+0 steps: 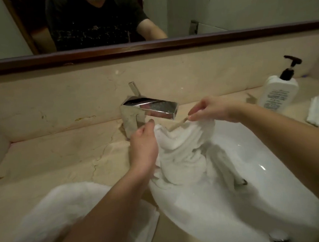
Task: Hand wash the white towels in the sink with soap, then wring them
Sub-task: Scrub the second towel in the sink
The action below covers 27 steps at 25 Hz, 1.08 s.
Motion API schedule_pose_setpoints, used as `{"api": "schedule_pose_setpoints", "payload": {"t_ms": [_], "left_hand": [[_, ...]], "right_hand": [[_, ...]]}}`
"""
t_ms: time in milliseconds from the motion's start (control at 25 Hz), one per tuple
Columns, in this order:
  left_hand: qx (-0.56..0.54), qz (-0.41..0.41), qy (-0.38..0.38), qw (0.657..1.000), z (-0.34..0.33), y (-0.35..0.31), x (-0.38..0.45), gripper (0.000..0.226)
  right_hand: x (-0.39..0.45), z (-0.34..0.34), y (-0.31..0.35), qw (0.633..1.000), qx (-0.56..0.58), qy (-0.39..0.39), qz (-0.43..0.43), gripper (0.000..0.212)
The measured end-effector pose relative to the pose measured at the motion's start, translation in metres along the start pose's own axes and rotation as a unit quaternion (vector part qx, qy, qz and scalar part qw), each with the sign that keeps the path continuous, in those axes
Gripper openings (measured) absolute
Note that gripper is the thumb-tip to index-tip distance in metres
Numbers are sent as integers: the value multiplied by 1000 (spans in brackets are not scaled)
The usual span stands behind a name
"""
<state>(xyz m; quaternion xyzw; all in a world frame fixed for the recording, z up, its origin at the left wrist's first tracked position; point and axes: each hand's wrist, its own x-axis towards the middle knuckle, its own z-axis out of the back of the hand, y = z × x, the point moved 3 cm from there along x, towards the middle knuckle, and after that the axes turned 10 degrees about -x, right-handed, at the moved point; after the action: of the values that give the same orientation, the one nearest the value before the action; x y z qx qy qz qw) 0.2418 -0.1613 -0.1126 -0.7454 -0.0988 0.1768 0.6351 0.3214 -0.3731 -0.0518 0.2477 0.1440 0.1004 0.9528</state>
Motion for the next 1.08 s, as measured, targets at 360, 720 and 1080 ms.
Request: {"api": "schedule_pose_setpoints", "payload": {"t_ms": [360,720,1080], "left_hand": [[264,-141,165,940,-40,12,-24,38],[237,-79,240,938,-104,-3,-33,50],[319,-201,308,874,-114,27,-30,52]], "right_hand": [[-103,2,-110,980,-166,-46,-95,31],[-148,11,-141,975,153,-144,-73,24],[-136,-14,-179,979,-89,-139,-116,39]]}}
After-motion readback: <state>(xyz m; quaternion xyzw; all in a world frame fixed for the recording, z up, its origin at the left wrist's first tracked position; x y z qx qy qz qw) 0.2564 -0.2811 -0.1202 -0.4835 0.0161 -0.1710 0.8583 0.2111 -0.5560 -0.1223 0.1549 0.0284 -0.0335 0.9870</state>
